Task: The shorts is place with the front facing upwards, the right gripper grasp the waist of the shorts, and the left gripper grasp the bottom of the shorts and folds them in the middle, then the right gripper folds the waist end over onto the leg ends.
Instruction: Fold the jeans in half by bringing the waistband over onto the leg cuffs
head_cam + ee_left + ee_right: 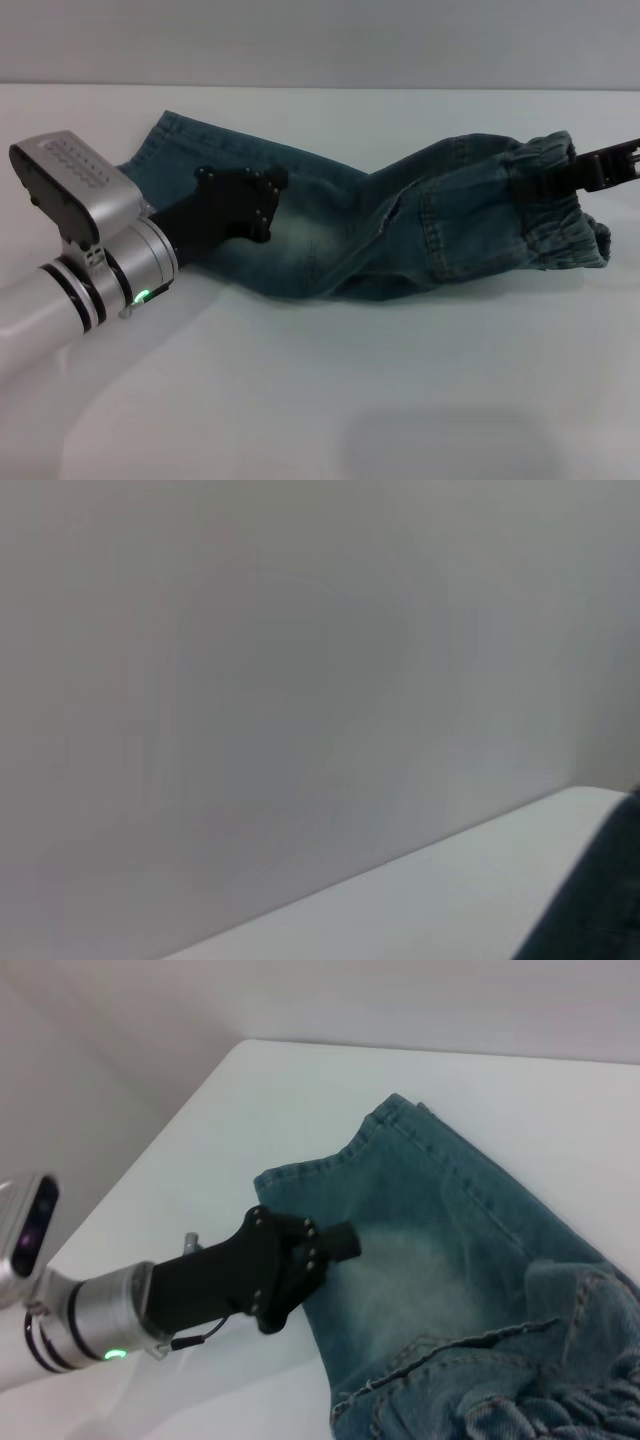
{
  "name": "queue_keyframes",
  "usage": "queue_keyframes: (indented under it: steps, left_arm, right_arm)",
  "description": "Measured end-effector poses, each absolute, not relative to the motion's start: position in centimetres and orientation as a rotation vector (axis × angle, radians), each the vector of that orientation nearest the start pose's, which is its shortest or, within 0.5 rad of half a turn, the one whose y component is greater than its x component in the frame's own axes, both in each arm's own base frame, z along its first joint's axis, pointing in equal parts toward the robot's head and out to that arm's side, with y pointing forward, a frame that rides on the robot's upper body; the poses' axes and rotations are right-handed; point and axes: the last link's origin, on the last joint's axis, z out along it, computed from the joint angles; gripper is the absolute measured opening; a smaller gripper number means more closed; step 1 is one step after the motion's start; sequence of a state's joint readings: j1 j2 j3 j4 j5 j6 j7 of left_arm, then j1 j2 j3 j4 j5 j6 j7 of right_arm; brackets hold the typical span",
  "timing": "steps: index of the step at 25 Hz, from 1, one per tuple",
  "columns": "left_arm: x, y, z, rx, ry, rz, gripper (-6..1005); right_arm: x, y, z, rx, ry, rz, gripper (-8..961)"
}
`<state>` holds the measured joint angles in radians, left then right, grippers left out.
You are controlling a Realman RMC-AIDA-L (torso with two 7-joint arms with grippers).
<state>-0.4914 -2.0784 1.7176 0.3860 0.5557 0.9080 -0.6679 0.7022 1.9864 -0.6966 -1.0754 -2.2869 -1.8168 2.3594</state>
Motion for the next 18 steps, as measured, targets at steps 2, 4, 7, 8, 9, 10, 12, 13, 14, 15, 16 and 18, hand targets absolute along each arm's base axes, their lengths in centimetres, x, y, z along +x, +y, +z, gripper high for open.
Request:
queue_keyframes:
  steps: [2,4,7,8,9,10,12,13,14,15,16,18]
  left_arm:
    - [-25.5,35.7,-7.9,-2.287,-0.507,-0.684,17]
    - [-25.5,35.9,-8.3,-2.295,-0.542,-0.655,16]
    - [-25.4,36.0,-9.1,-2.327,-0.556,-0.601,15]
    - [-25.3,35.9,-9.3,-2.338,-0.551,-0.592,15]
    - [-25.1,35.8,-9.6,-2.352,-0.540,-0.588,15]
    - [-24.9,35.6,-9.7,-2.362,-0.532,-0.590,15]
    - [-24.7,35.4,-9.9,-2.374,-0.527,-0.596,15]
    - [-24.5,35.3,-10.1,-2.383,-0.529,-0.601,15]
    - [-24.4,35.2,-10.2,-2.391,-0.532,-0.604,15]
    - [-24.3,35.1,-10.3,-2.397,-0.534,-0.605,15]
    - [-24.1,35.1,-10.4,-2.405,-0.535,-0.607,15]
    - [-23.7,35.0,-10.8,-2.424,-0.530,-0.609,15]
  right_arm:
    - [19.9,36.9,8.6,-2.673,1.335,0.281,60]
    - [19.6,37.0,8.6,-2.680,1.328,0.280,60]
    - [19.3,37.1,8.5,-2.690,1.320,0.278,60]
    - [19.3,37.1,8.5,-2.691,1.319,0.278,60]
    - [19.2,37.1,8.5,-2.693,1.318,0.278,60]
    - [19.2,37.1,8.5,-2.693,1.318,0.278,60]
    - [19.1,37.2,8.6,-2.693,1.316,0.279,60]
    - [19.0,37.2,8.6,-2.695,1.315,0.282,60]
    - [18.9,37.2,8.7,-2.699,1.312,0.287,60]
    - [18.7,37.3,8.7,-2.704,1.309,0.292,60]
    - [18.6,37.3,8.8,-2.709,1.306,0.296,60]
    - [18.3,37.3,8.9,-2.719,1.300,0.302,60]
